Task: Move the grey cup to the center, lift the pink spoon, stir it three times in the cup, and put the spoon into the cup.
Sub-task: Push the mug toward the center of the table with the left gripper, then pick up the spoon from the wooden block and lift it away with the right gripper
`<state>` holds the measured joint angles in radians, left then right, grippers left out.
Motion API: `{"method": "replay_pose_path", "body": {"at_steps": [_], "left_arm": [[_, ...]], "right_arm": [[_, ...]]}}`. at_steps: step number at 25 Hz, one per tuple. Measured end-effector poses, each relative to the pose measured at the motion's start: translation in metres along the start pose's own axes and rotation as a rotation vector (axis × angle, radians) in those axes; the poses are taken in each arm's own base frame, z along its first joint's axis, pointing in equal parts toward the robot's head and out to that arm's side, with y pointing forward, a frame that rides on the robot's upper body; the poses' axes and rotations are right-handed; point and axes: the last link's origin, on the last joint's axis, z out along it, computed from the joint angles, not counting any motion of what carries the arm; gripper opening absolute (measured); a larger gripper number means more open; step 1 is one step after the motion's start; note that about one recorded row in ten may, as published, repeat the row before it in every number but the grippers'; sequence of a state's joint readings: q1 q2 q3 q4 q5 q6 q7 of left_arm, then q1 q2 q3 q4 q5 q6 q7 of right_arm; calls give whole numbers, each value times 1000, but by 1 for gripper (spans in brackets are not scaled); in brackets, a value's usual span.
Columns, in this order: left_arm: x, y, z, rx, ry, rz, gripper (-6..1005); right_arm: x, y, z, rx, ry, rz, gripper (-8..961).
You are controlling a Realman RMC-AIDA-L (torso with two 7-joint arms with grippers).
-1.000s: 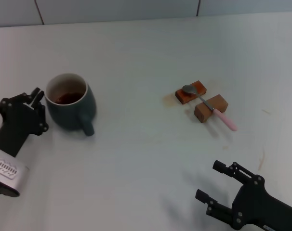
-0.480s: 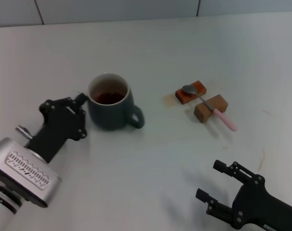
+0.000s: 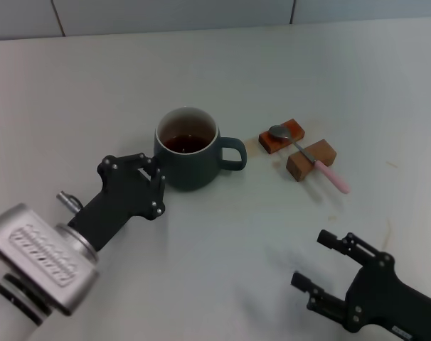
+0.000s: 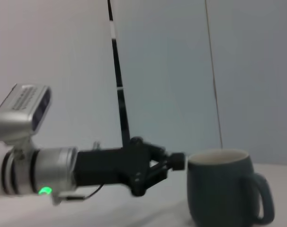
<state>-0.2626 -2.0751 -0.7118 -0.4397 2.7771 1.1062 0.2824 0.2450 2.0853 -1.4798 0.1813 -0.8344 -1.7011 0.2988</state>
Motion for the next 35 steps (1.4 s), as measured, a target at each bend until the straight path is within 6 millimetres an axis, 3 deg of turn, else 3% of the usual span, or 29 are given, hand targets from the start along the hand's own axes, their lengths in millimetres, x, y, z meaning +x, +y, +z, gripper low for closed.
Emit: {"method": "replay_pose_path", "body": {"at_steps": [7, 10, 15, 21, 25, 30, 35], "left_arm": [[6, -6, -29, 9, 90, -261, 31], [-5, -8, -38, -110, 54, -353, 107], [-14, -6, -50, -150, 19, -378, 235], [-17, -4, -55, -143, 0, -376, 508], [-19, -4, -56, -141, -5, -374, 699], [-18, -4, -57, -141, -4, -372, 856], [-19, -4, -57, -140, -4, -363, 855]], "right_arm": [[-17, -13, -8, 104, -138, 183, 765], [-23, -34, -14, 135, -166, 426, 765], [-25, -50, -16, 133, -154, 645, 764], [-18, -63, -13, 184, -109, 813, 763], [-10, -71, -7, 235, -65, 854, 762], [-6, -76, -1, 261, -45, 867, 762], [-9, -80, 6, 262, -53, 863, 762]]}}
